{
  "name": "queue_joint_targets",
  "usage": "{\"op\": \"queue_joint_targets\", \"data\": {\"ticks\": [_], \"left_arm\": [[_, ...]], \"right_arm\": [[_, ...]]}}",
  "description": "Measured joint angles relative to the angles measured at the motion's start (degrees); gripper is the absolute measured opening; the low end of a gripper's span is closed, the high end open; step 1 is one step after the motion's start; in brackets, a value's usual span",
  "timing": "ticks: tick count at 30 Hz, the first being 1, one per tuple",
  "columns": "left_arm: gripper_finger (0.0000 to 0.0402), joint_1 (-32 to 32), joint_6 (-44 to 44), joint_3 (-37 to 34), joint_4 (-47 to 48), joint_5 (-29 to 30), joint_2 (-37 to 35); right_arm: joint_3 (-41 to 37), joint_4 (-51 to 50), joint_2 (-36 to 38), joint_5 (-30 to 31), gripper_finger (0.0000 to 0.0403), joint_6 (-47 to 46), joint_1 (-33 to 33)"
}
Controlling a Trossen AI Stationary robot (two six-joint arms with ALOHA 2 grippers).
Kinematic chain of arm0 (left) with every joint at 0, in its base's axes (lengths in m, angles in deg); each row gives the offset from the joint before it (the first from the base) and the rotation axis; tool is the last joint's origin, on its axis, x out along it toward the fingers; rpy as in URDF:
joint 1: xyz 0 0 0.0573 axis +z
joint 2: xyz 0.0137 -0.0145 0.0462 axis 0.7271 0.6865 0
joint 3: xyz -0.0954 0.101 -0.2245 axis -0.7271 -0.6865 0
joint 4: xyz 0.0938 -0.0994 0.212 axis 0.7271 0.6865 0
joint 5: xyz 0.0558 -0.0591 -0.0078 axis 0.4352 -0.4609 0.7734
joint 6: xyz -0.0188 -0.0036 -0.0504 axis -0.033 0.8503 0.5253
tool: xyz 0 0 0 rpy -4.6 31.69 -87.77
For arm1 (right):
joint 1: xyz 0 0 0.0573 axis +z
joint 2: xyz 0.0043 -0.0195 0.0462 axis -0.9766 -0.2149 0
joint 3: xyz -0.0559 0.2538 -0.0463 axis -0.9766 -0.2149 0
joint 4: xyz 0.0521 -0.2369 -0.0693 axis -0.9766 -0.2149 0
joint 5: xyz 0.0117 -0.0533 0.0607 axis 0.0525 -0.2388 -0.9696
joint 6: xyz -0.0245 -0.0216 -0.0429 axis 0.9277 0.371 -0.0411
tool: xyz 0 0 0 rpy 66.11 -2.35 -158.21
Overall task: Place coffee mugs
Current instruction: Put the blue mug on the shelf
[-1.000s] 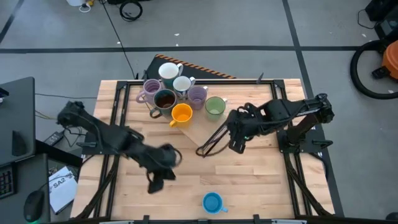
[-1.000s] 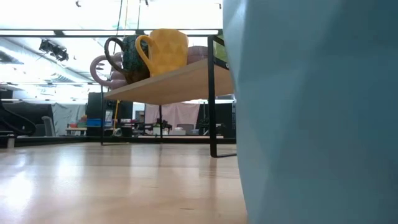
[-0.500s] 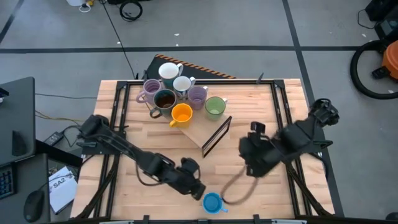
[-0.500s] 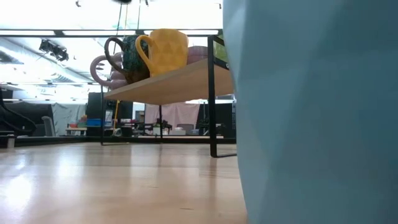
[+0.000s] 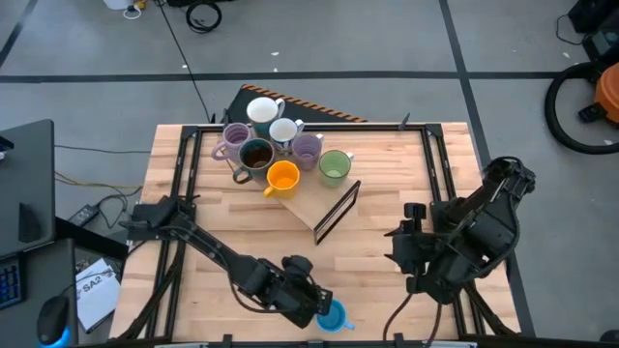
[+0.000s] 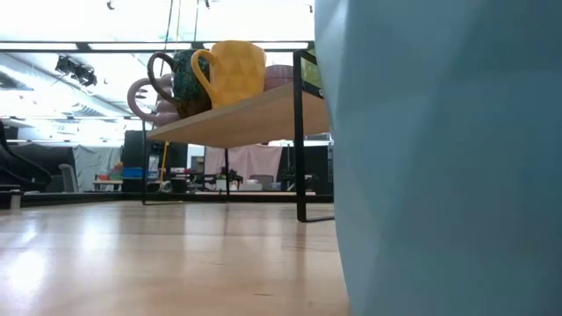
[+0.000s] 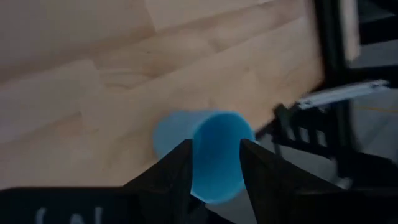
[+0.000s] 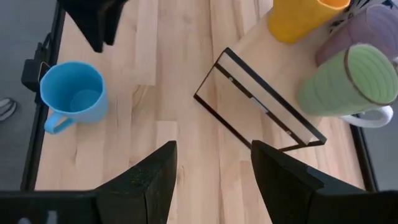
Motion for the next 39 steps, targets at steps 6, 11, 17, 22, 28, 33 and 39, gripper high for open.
{"op": "queue_joint_targets", "data": {"ticks": [6, 11, 17, 22, 28, 33, 39], "left_arm": [[0.0138, 0.3, 0.7, 5.9, 4.4, -2.2, 4.5], [0.0139, 0.5, 2.3, 6.1, 3.7, -6.3, 6.3], [0.0175, 0.0, 3.7, 6.1, 2.4, -7.3, 7.4], [0.0207, 0.0, 5.2, 6.0, 0.7, -9.4, 9.1], [0.0206, -0.2, 6.4, 6.1, 0.1, -9.6, 9.7], [0.0195, -0.4, 6.6, 6.0, -2.2, -10.6, 10.8], [0.0192, -0.6, 6.5, 6.0, -3.0, -10.6, 11.2]], "right_arm": [[0.0, 0.3, 0.0, 1.0, 0.0212, 0.4, 1.0], [0.0, 0.6, 0.0, 1.1, 0.0212, 0.4, 1.6], [0.0, 0.6, 0.0, 1.9, 0.0212, 1.0, 1.9], [0.0, 0.5, 0.0, 2.8, 0.0212, 1.5, 1.9], [0.0, 1.0, 0.0, 3.0, 0.0212, 1.6, 1.9], [0.0, 1.0, 0.0, 3.0, 0.0212, 3.3, 1.8], [0.0, 0.7, 0.0, 2.9, 0.0212, 2.9, 1.8]]}}
